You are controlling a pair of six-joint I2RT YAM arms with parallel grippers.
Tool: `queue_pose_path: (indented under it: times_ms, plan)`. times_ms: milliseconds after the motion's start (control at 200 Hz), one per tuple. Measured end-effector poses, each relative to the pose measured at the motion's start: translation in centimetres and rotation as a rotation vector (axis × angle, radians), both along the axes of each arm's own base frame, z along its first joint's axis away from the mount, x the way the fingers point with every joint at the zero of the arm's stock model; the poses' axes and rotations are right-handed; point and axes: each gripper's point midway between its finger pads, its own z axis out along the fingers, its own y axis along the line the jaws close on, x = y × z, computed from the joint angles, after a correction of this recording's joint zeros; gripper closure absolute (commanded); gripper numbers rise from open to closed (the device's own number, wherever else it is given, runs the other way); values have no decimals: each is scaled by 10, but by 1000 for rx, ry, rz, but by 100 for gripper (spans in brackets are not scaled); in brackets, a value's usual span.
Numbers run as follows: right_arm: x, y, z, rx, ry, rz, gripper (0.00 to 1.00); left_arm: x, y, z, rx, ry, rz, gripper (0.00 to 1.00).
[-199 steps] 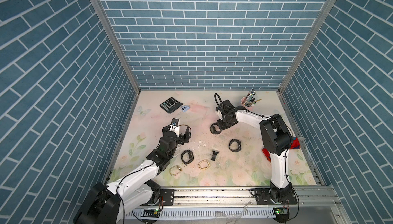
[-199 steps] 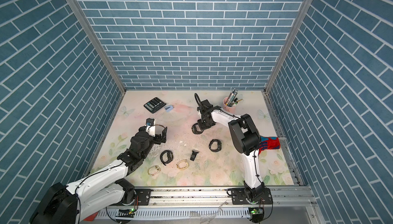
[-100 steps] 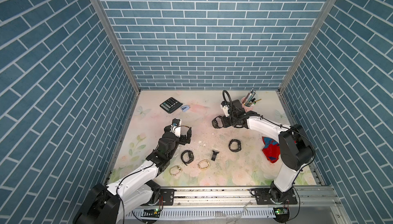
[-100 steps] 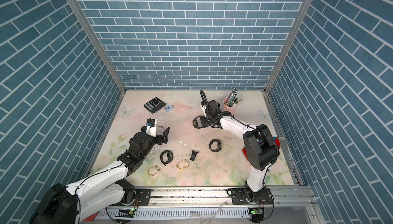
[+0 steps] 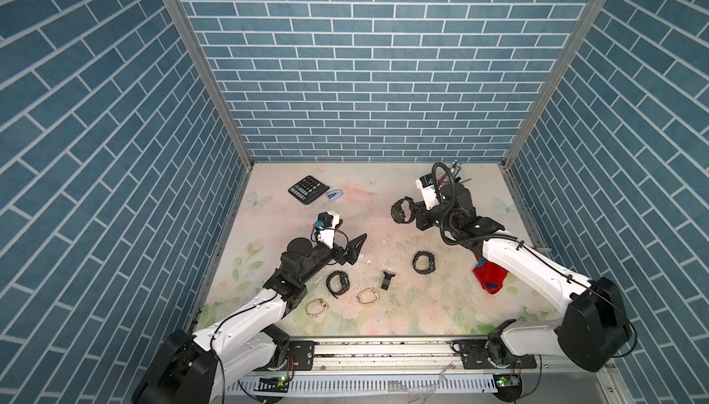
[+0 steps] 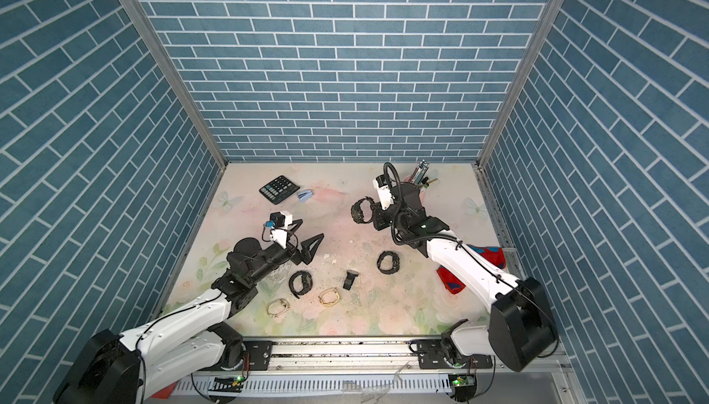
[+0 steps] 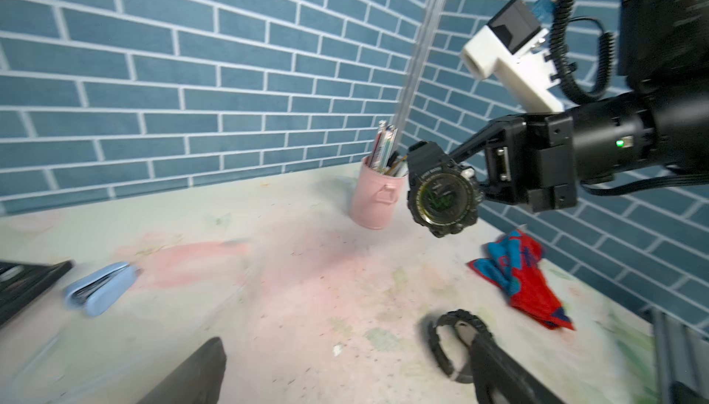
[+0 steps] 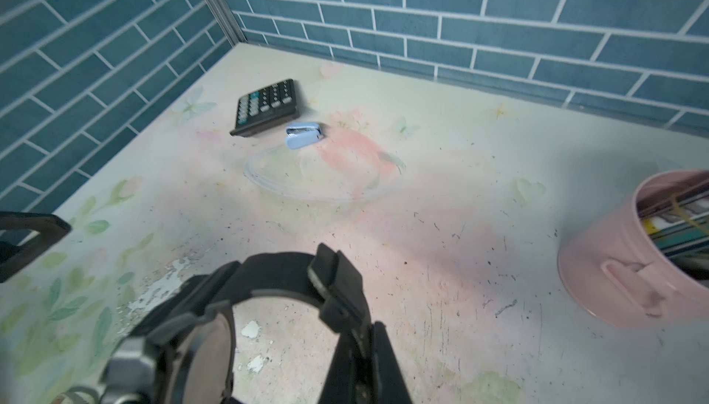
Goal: Wipe the watch dial
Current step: Pick up the watch at the center of the board.
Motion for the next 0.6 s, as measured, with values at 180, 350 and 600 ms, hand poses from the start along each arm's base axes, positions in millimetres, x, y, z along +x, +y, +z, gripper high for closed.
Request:
queue_pose_path:
  times_ms: [180,350,600]
  plan:
    - [-19,4,48,126,-88,62,100,-26,-31,37,-103,-106,-219,0]
    - [-34,14,71,216,-114,158,100,-48,-47,67,-180,-224,-366,0]
    - [-66,33,86,315,-94,360,100,-63,-55,89,-217,-310,-471,0]
